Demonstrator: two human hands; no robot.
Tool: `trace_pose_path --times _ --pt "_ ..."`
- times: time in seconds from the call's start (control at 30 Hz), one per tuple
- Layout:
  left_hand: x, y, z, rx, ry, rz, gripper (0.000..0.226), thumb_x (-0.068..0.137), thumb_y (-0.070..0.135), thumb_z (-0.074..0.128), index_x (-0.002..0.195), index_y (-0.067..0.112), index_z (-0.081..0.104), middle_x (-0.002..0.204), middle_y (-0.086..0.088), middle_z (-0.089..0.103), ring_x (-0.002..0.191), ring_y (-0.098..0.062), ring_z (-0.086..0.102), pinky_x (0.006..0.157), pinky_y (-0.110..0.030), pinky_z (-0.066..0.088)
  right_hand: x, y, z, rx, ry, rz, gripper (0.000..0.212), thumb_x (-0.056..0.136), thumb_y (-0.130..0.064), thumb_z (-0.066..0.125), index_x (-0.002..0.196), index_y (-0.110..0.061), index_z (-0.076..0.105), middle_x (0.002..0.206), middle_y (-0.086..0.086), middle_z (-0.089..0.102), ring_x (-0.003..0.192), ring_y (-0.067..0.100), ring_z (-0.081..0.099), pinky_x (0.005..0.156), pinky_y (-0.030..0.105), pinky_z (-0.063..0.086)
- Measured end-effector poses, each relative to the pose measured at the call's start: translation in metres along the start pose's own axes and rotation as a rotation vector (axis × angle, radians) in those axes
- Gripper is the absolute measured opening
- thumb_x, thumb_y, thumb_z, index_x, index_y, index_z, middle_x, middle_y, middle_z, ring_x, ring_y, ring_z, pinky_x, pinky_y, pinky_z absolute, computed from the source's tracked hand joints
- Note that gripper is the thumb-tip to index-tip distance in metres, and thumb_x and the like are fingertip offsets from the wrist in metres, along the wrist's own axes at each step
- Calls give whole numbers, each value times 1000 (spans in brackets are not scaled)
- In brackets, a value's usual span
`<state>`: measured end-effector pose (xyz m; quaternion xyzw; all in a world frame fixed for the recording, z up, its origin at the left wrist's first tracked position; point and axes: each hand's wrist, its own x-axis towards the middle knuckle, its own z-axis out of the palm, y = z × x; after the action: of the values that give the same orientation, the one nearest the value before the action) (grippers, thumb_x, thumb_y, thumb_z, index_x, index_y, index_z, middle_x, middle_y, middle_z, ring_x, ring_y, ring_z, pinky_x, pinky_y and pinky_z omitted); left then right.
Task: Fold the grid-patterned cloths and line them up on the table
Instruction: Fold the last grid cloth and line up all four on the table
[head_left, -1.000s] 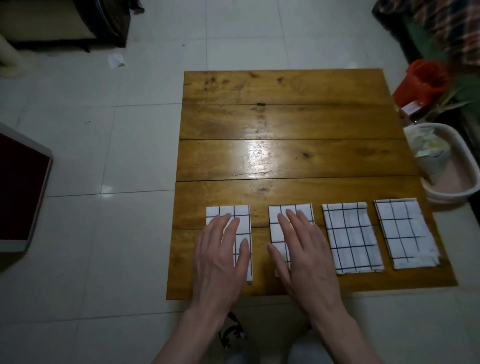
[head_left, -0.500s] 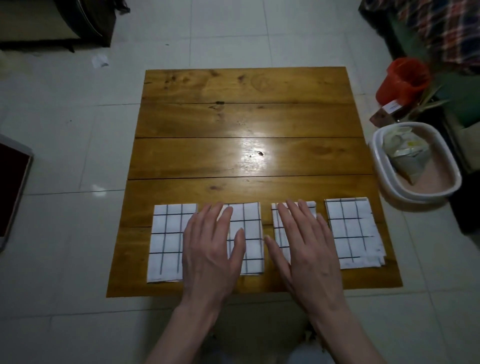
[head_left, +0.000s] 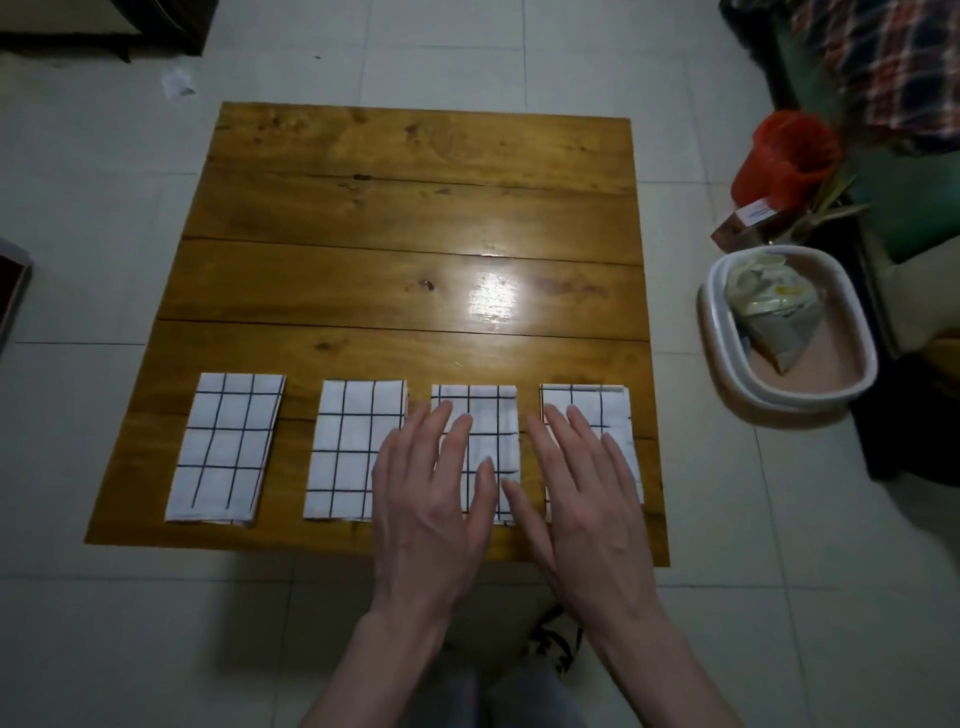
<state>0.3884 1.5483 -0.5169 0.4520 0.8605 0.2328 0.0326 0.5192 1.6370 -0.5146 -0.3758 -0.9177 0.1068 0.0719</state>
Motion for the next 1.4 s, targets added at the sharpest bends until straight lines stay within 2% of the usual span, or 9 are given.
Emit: trace_pose_path --times 0.13,0.33,0.53,0.77,0.93,1.03,1.13,1.4 --pt "3 9 15 2 -29 54 47 103 35 47 142 11 59 148 -10 57 146 -24 43 116 -54 41 0 26 3 -2 15 62 63 107 -52 35 157 -15 41 162 8 42 154 23 31 125 46 28" --pt "21 21 43 13 -53 98 50 103 38 45 143 11 58 149 -9 57 147 -24 42 120 -50 37 9 66 14 -39 28 141 63 106 -53 35 156 -15 42 162 9 42 154 24 31 125 43 24" --pt "25 23 84 5 -106 128 48 103 34 50 145 11 56 151 -10 55 148 -23 41 120 -50 37 13 94 38 -73 6 137 62 106 -51 36 156 -15 42 163 8 41 154 23 31 125 42 25" --pt "7 35 123 53 -187 178 51 104 37 39 140 9 60 145 -12 60 141 -26 52 120 -49 38 10 112 83 -76 -93 90 62 105 -48 33 158 -15 38 163 8 40 153 24 34 121 47 36" --pt "2 36 141 63 -239 199 48 103 31 43 142 7 59 145 -13 60 139 -25 53 121 -48 36 4 124 104 -109 -189 53 65 106 -52 26 163 -21 26 170 6 25 157 24 23 123 49 31" --pt "1 36 146 78 -286 207 43 103 24 54 142 7 58 148 -14 57 142 -26 51 119 -50 40 1 128 109 -124 -192 49 66 106 -53 26 164 -22 23 172 5 21 158 23 20 125 47 25" --pt "0 41 147 95 -313 213 48 97 23 64 142 7 58 149 -15 56 142 -27 51 119 -50 40 -3 133 108 -126 -200 57 66 106 -54 27 164 -22 24 172 5 20 159 22 18 126 47 23" --pt "-18 50 149 92 -300 232 52 95 25 64 143 9 58 151 -13 55 143 -26 49 122 -48 32 -21 142 101 -117 -200 57 65 106 -53 30 163 -22 28 171 4 24 158 21 20 124 48 27"
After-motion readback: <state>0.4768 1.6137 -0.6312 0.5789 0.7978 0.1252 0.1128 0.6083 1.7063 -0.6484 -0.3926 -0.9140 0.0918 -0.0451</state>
